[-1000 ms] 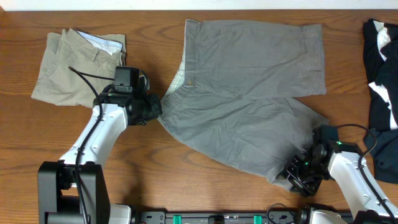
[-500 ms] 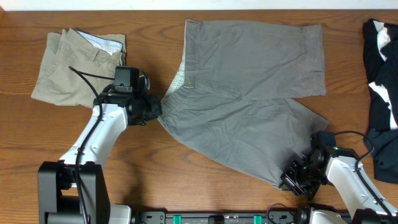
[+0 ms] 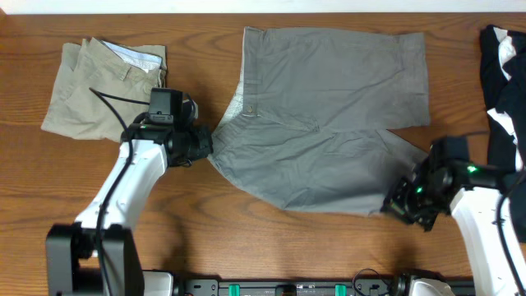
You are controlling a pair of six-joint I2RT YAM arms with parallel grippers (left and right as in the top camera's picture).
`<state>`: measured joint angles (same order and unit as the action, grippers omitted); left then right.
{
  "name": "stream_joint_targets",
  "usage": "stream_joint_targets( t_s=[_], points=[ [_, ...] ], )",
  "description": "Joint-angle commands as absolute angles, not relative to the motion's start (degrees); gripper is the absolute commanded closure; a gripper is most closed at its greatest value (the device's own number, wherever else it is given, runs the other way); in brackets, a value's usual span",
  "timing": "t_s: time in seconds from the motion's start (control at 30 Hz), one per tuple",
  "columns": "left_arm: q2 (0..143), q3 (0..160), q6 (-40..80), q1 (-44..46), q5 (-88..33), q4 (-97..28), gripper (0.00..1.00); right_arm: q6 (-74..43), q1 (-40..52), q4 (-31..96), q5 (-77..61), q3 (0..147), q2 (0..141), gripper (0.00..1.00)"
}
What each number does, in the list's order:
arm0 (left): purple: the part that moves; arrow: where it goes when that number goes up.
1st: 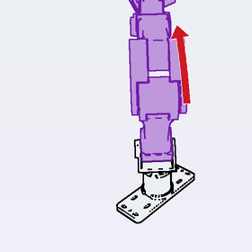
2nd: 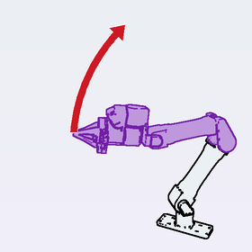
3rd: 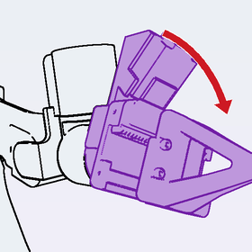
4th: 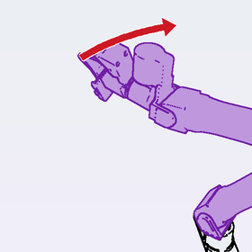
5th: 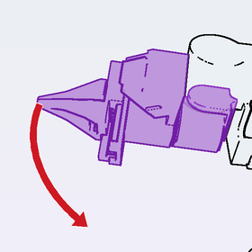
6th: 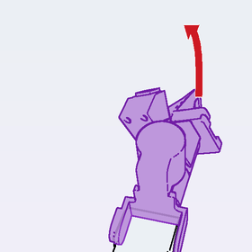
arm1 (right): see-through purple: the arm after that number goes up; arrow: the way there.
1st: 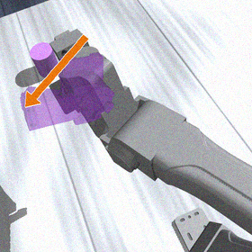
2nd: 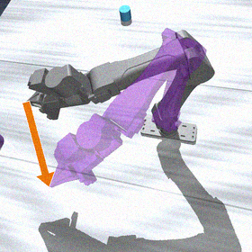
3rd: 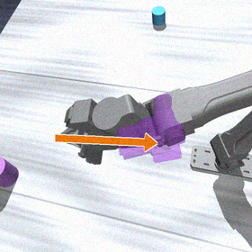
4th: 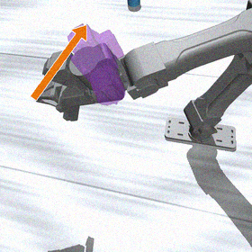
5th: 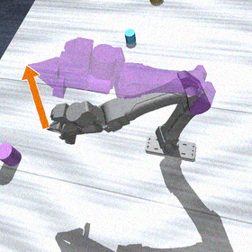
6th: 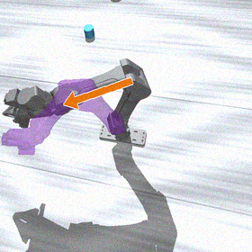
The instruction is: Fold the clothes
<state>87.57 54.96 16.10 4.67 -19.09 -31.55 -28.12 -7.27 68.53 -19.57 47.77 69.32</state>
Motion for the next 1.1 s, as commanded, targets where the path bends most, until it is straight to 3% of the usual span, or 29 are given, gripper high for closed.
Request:
stream_joint_targets(
  t_s=[0.0, 0.2, 0.5, 0.73, 1.07],
  points=[
    [82.6, 54.7, 14.8, 4.6, -17.1, -33.3, 0.94, -26.5, -7.6, 69.2, -15.8, 53.7, 68.6, 0.99],
    [73.5, 54.7, 14.6, 4.6, -9.5, -41.4, 0.94, -26.7, -8.8, 69.2, -12.5, 61.7, 68.5, 0.99],
    [58.3, 54.9, 15.3, 5.8, -9.8, -52.8, 0.94, -26.5, -12.3, 69.8, -11.3, 74.3, 67.9, 0.99],
    [48.0, 58.7, 15.3, 11.5, -10.0, -61.9, 0.94, -26.5, -13.1, 70.6, -11.4, 81.3, 66.3, 0.99],
    [47.9, 61.5, 15.2, 18.7, -9.5, -62.5, 0.94, -26.7, -13.1, 67.7, -11.6, 82.7, 68.3, 0.99]
  ],
)
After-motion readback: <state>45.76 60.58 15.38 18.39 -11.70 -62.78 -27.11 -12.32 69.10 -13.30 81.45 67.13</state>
